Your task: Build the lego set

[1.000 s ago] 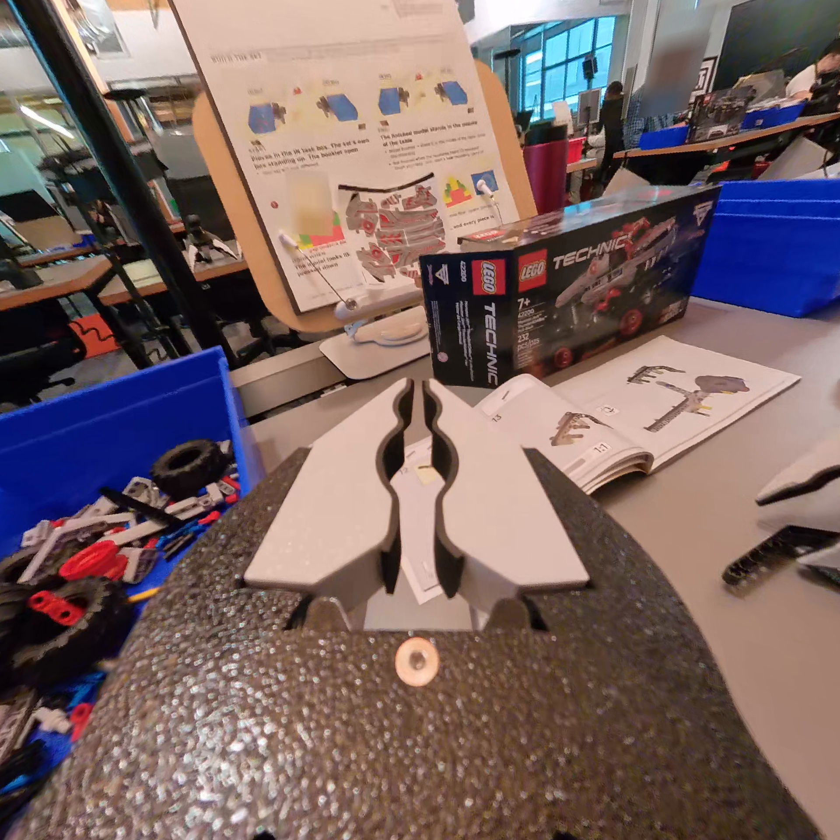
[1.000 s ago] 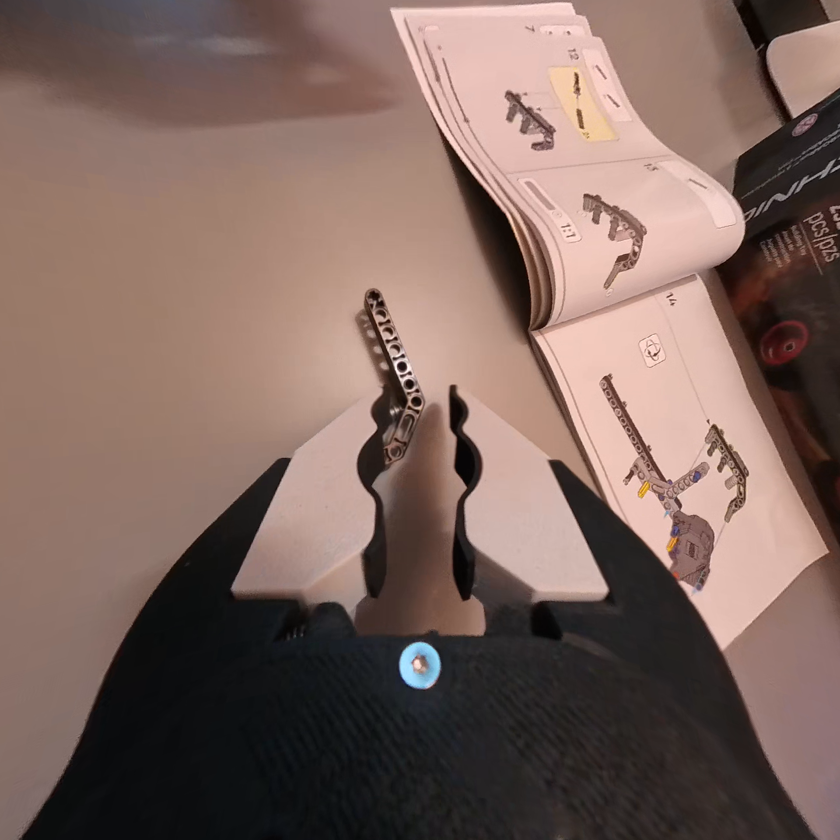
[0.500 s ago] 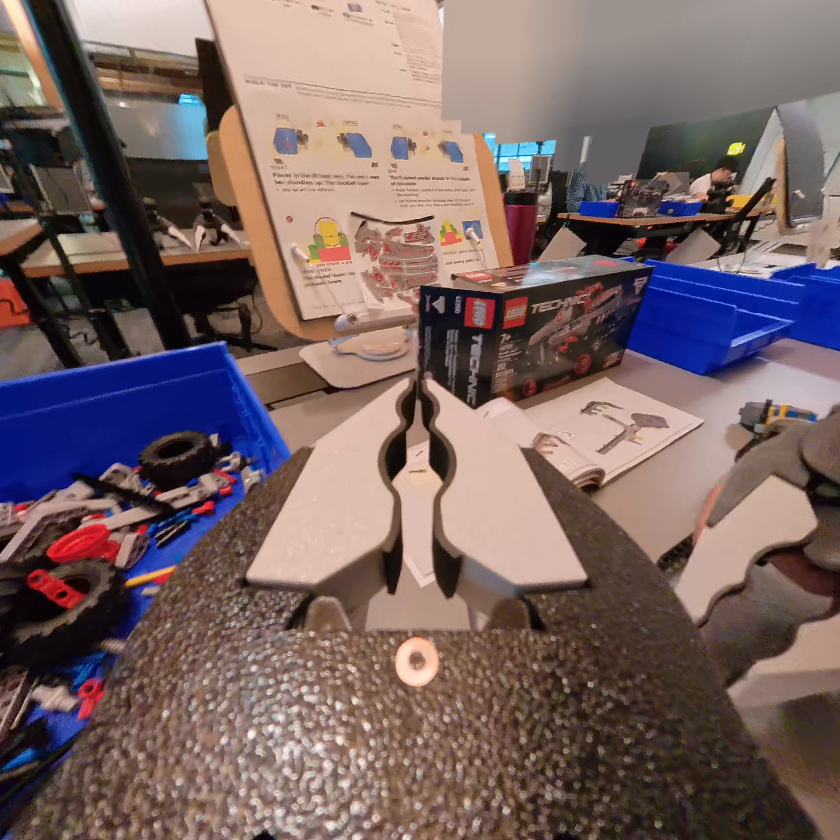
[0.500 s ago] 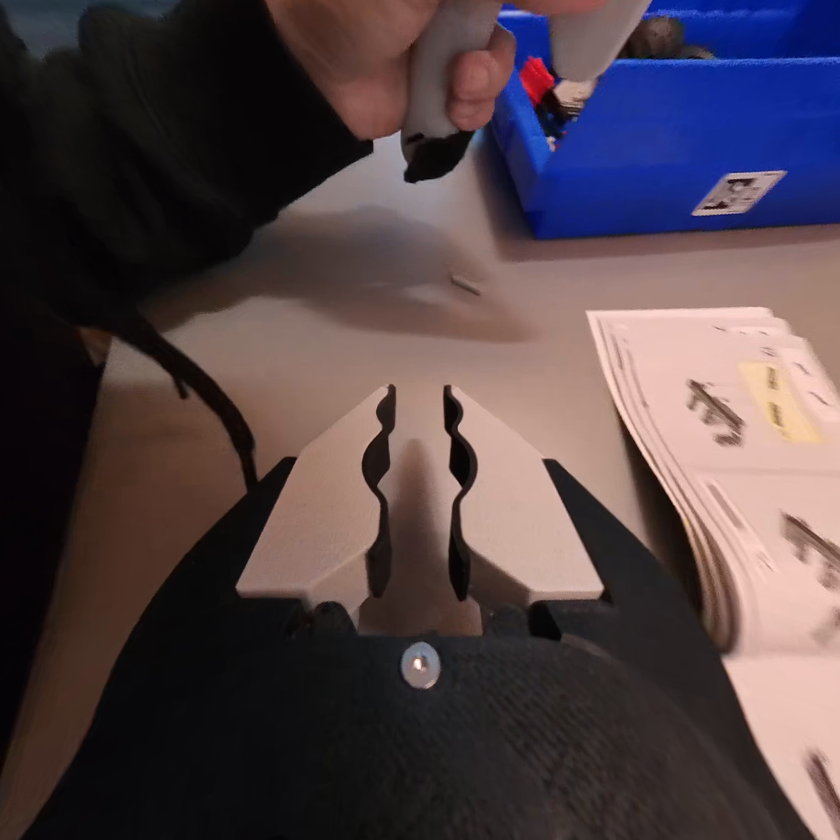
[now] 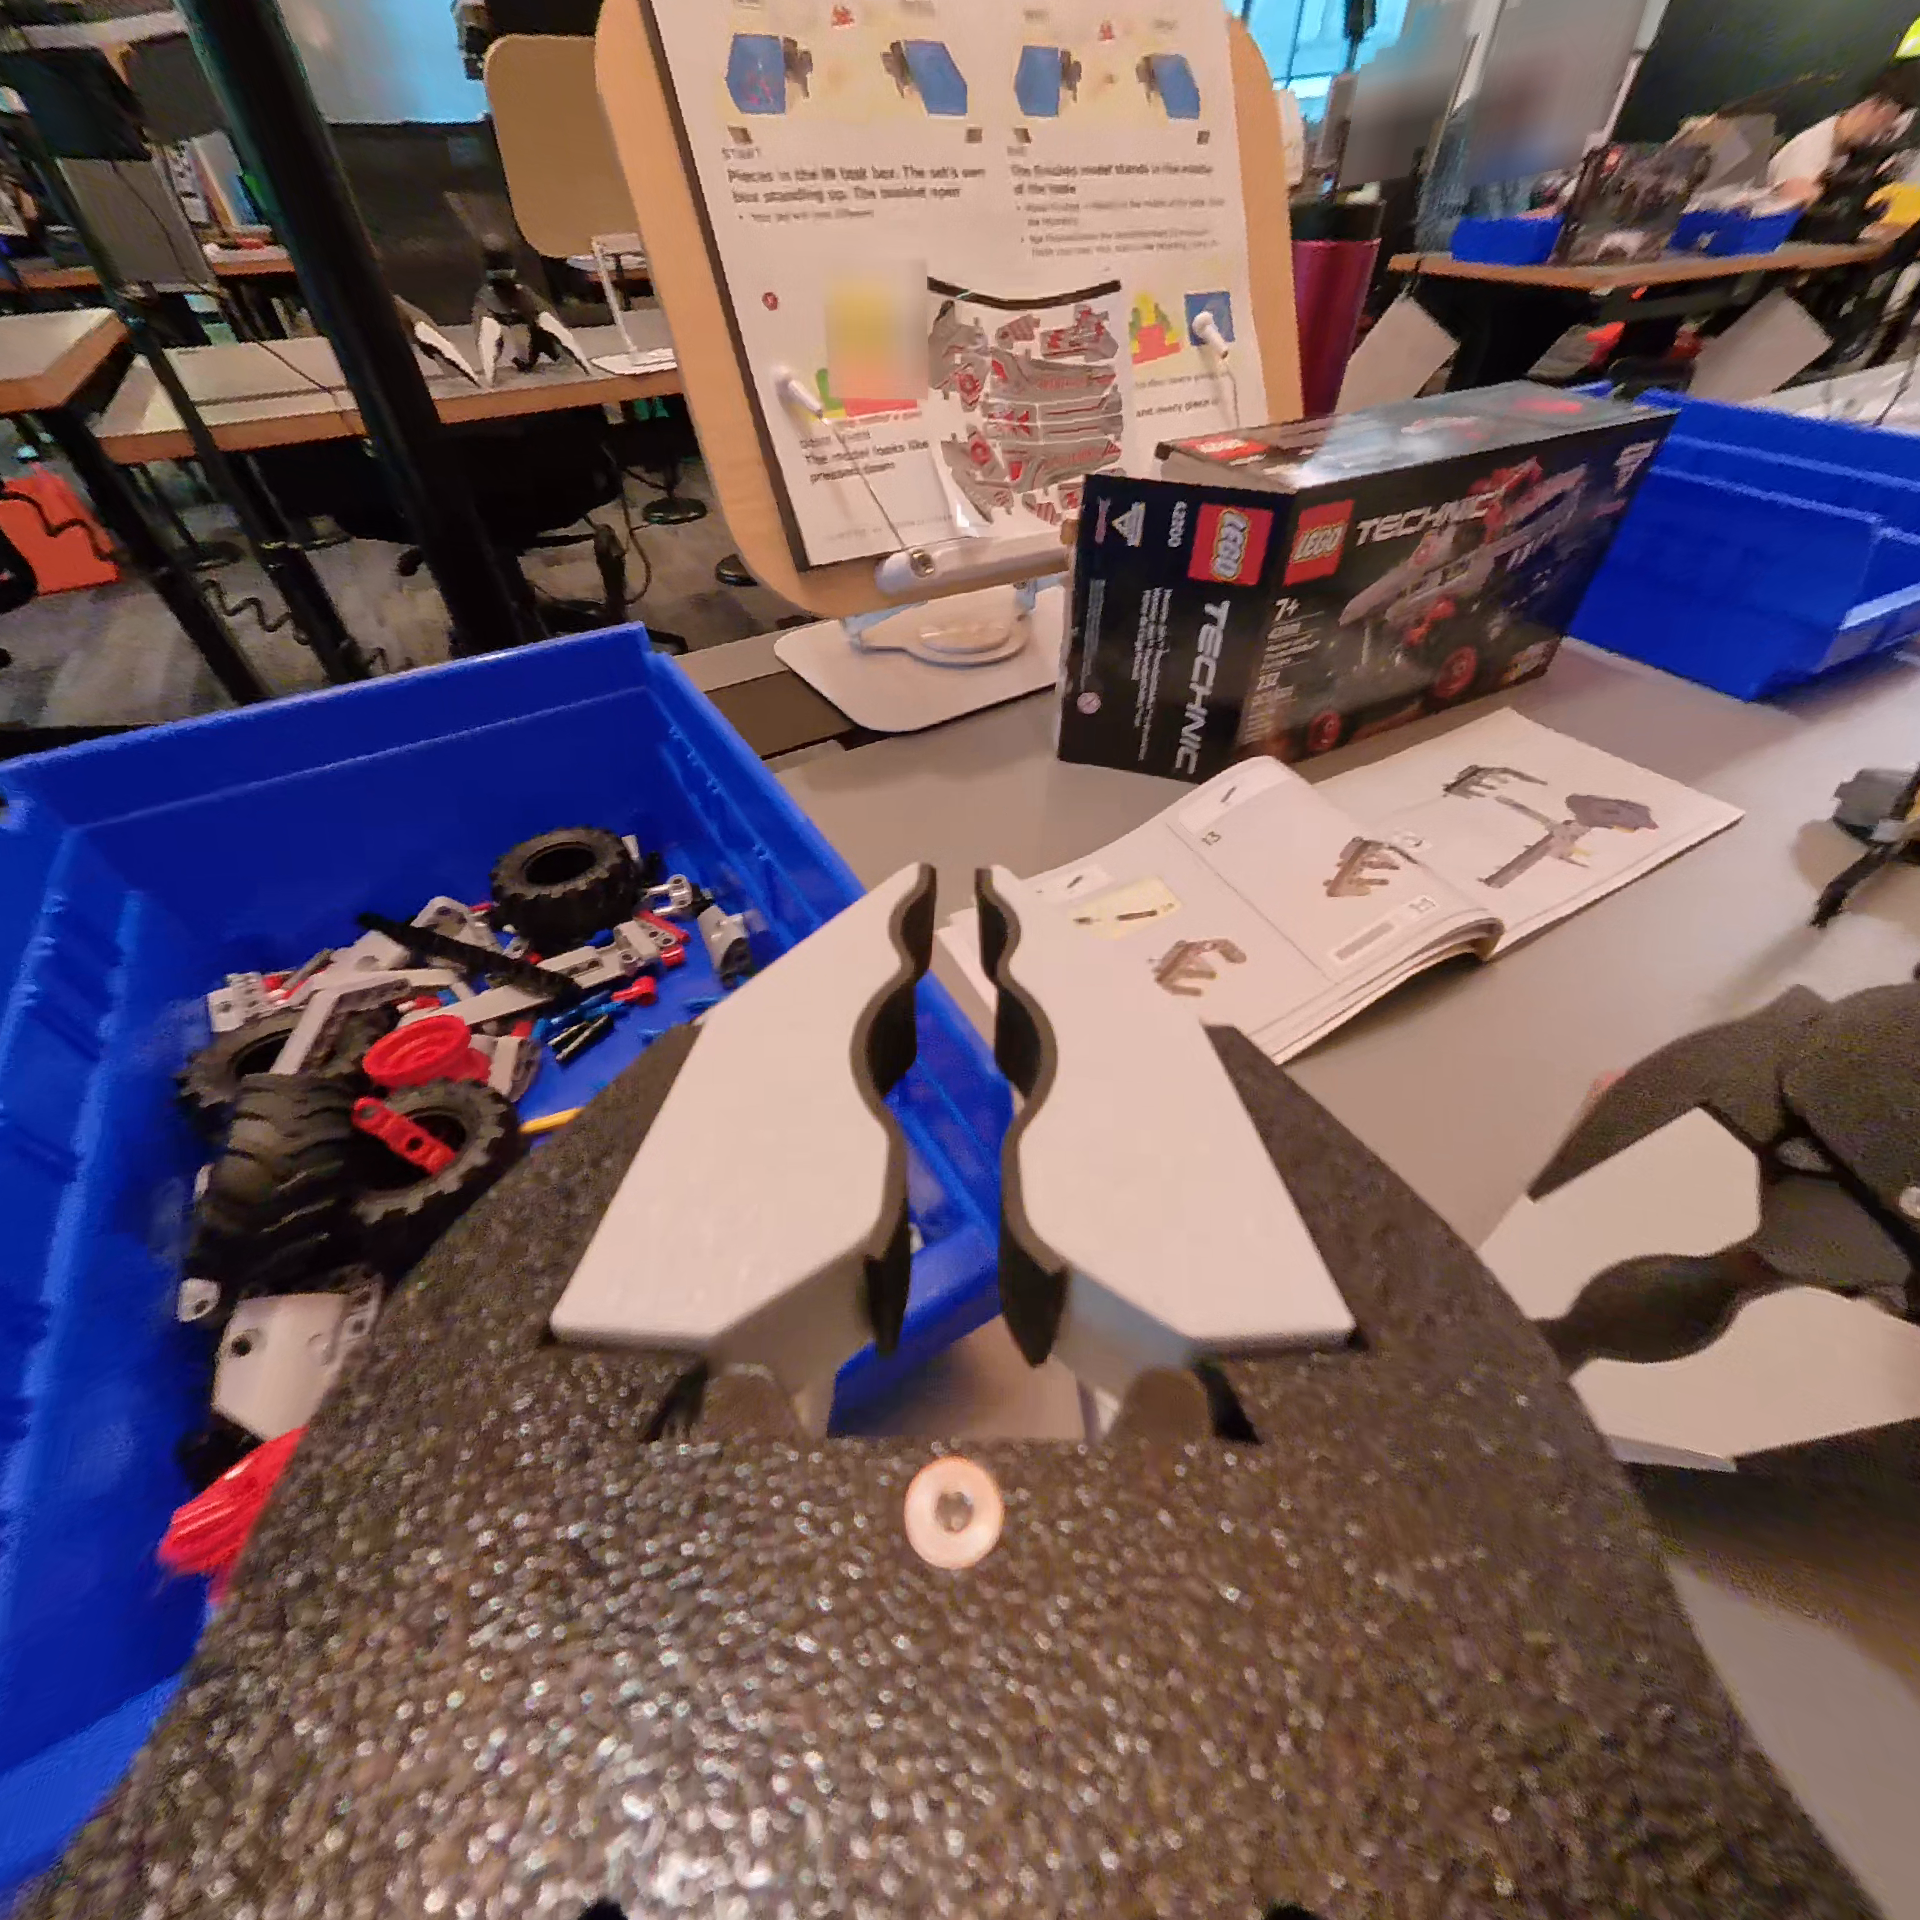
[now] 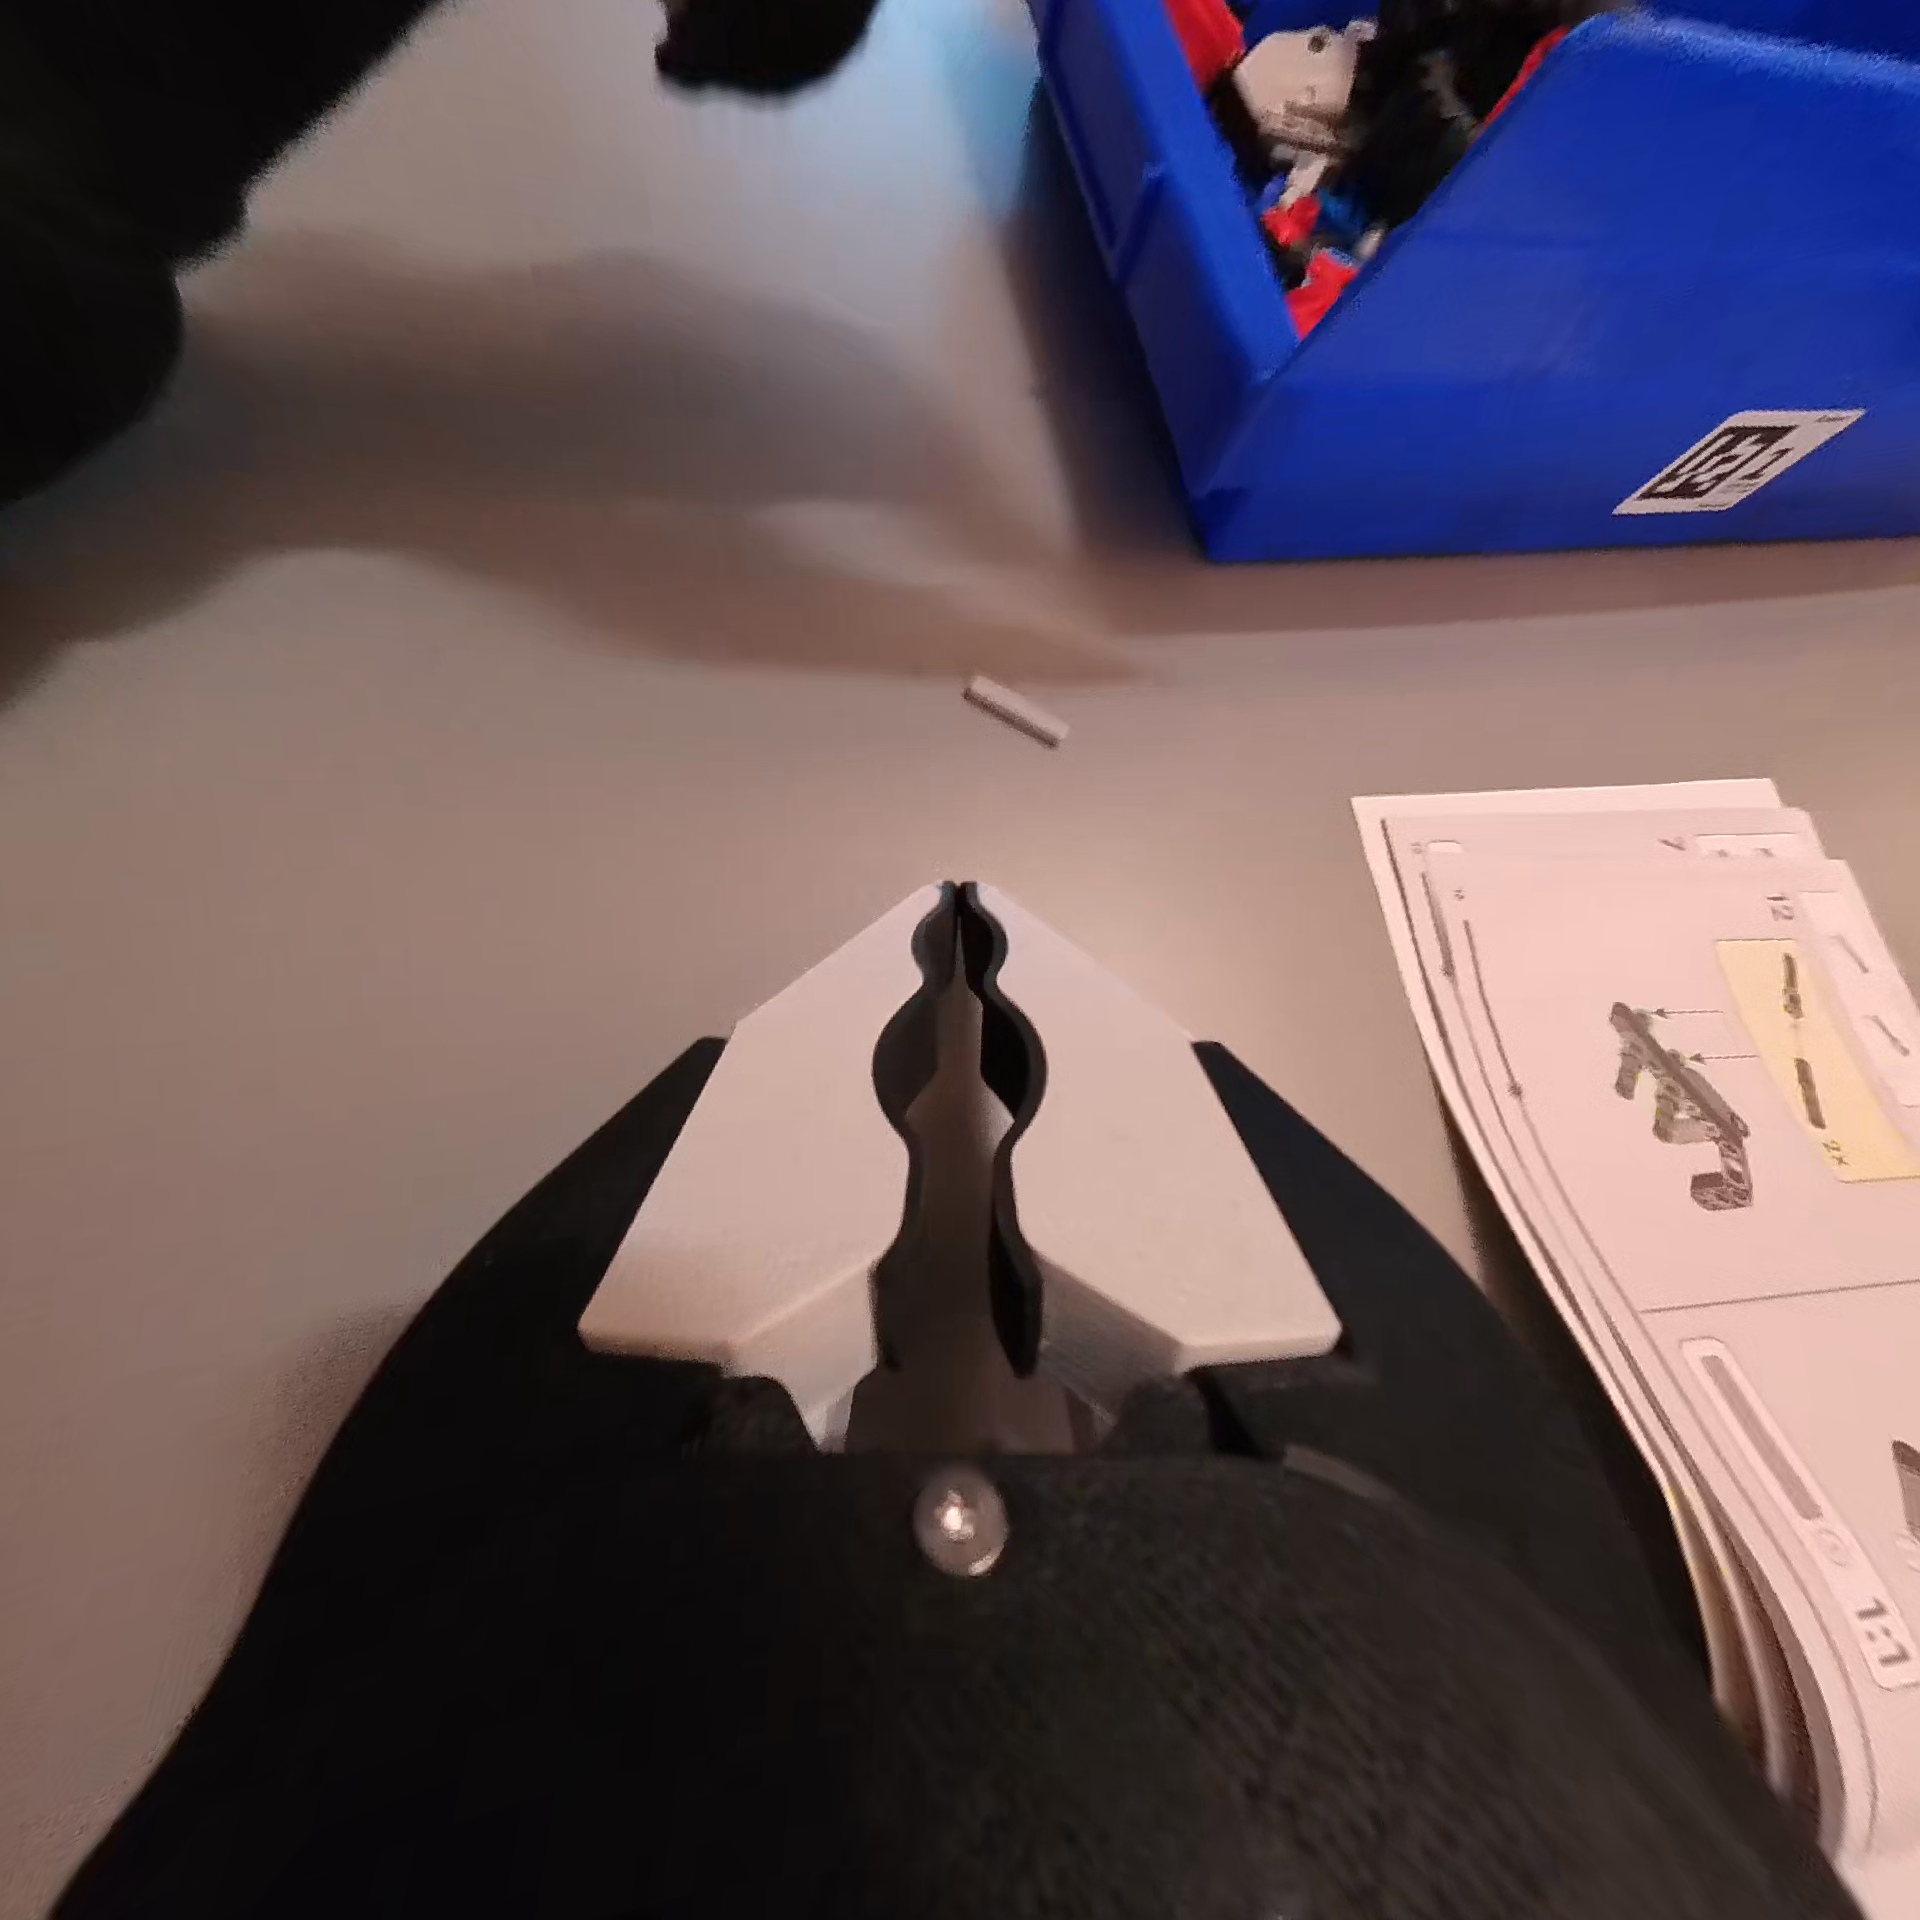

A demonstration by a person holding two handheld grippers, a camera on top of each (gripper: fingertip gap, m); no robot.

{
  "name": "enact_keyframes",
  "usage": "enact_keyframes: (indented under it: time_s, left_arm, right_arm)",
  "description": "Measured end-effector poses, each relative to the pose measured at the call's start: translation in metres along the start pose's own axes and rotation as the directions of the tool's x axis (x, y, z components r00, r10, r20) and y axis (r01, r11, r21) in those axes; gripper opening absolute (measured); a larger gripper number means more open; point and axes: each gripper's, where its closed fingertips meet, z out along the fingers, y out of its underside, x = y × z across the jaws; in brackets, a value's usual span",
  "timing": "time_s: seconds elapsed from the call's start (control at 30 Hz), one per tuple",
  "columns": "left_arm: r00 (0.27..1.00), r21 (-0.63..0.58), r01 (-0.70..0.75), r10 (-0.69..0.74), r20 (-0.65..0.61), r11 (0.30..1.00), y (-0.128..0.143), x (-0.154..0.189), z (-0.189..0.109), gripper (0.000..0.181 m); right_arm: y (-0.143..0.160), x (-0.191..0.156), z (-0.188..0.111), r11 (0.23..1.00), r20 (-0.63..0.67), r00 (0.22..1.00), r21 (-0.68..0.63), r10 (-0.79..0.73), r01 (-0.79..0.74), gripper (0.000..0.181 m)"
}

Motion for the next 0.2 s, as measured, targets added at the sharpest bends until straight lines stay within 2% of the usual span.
enact_keyframes:
  time_s: [0.03,0.2]
  left_arm:
    - [1.0,-0.007,-0.013,0.013,0.017,1.0,0.0,-0.003,-0.002,0.006]
    - [0.996,-0.034,-0.031,0.034,0.087,0.999,0.002,-0.023,-0.011,0.006]
  right_arm:
    - [0.007,-0.004,0.001,0.999,0.013,1.0,-0.034,-0.013,0.013,0.0]
    - [0.007,-0.005,-0.002,0.999,-0.039,0.999,-0.024,-0.036,0.035,0.0]
